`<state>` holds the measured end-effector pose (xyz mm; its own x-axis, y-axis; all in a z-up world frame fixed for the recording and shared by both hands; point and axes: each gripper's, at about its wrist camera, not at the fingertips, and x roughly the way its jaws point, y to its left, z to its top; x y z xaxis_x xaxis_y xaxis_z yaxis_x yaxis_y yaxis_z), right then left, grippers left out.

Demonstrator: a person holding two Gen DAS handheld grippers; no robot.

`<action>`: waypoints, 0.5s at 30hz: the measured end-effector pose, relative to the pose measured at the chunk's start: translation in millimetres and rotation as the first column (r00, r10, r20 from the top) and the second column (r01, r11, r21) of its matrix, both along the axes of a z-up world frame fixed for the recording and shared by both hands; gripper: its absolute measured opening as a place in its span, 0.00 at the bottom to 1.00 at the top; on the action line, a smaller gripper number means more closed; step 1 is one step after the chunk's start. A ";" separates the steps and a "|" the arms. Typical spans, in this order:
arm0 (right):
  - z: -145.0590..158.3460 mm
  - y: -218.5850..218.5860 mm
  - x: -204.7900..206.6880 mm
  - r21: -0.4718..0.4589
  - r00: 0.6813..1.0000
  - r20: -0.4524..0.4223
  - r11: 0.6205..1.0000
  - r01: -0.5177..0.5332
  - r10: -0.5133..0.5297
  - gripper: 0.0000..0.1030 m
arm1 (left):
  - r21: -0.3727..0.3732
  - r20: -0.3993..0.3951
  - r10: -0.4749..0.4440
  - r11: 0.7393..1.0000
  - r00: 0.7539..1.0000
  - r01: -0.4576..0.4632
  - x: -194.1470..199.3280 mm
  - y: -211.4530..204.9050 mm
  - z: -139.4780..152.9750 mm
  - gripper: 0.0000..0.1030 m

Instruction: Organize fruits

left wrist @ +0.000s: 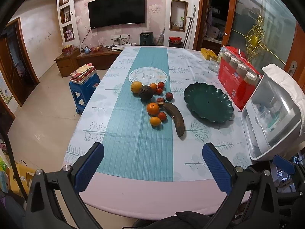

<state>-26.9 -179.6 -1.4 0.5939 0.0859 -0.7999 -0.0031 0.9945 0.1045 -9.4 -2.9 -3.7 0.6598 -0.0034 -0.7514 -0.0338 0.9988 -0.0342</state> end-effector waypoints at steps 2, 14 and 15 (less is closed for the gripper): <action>1.2 -3.0 -2.8 -0.003 1.000 0.005 1.000 -0.004 0.004 0.98 | -0.005 -0.004 0.004 1.000 1.000 -0.004 -5.2 -2.2 0.0 0.99; 5.9 -19.1 -17.0 -0.018 0.999 0.027 0.999 -0.047 0.047 0.98 | -0.007 0.002 0.032 0.999 0.999 -0.032 -27.9 -17.4 -3.2 0.99; 5.3 -20.4 -17.5 -0.013 0.998 0.023 0.999 -0.052 0.052 0.98 | -0.007 0.000 0.037 0.999 0.999 -0.037 -31.4 -19.0 -4.4 0.99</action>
<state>-44.4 -200.0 3.9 0.6076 0.1072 -0.7870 -0.0570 0.9942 0.0915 -40.8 -22.0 -8.1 0.6595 0.0157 -0.7515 -0.0708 0.9966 -0.0412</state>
